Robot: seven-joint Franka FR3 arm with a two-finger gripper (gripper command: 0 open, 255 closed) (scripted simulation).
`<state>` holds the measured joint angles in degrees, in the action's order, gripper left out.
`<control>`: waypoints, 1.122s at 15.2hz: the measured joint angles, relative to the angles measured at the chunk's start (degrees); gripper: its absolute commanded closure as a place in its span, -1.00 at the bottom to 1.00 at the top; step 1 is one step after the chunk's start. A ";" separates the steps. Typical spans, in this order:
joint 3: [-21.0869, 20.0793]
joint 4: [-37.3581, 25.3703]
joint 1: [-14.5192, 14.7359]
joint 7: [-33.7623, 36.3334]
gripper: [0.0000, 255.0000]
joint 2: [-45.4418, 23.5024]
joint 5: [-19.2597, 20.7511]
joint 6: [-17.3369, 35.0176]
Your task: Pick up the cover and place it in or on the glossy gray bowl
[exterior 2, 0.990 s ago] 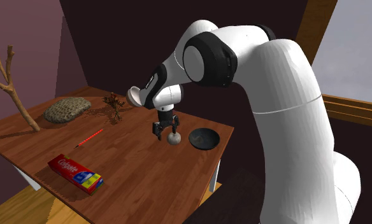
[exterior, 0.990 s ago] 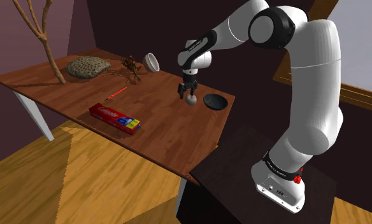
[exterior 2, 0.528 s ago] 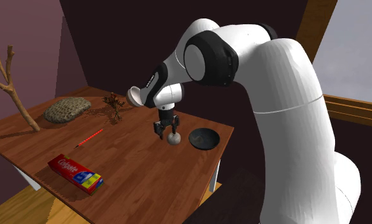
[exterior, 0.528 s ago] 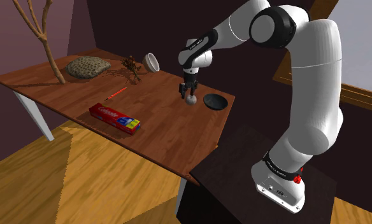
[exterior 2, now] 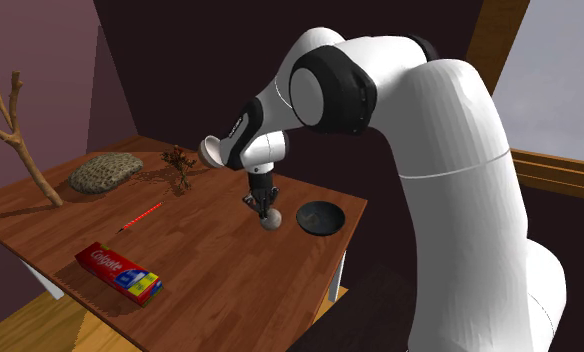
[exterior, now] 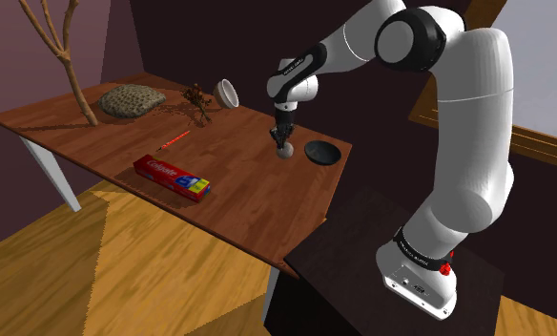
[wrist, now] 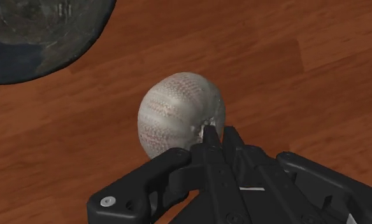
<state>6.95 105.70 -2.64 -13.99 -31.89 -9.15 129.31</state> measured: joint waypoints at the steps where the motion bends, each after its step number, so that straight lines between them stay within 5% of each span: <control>1: -0.10 -0.04 0.07 0.01 1.00 -0.11 -0.02 -0.27; 2: -0.11 -0.19 0.13 0.15 1.00 -0.19 0.04 -0.80; 3: -0.12 -0.22 0.15 0.15 -1.00 -0.14 0.03 -0.81; 9: -1.84 -8.08 -6.63 -4.29 -1.00 -4.61 -6.83 -6.43; 17: -2.34 -7.89 -7.22 -5.38 -1.00 -6.36 -8.15 0.54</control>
<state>4.61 97.81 -9.86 -19.37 -38.25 -17.30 129.85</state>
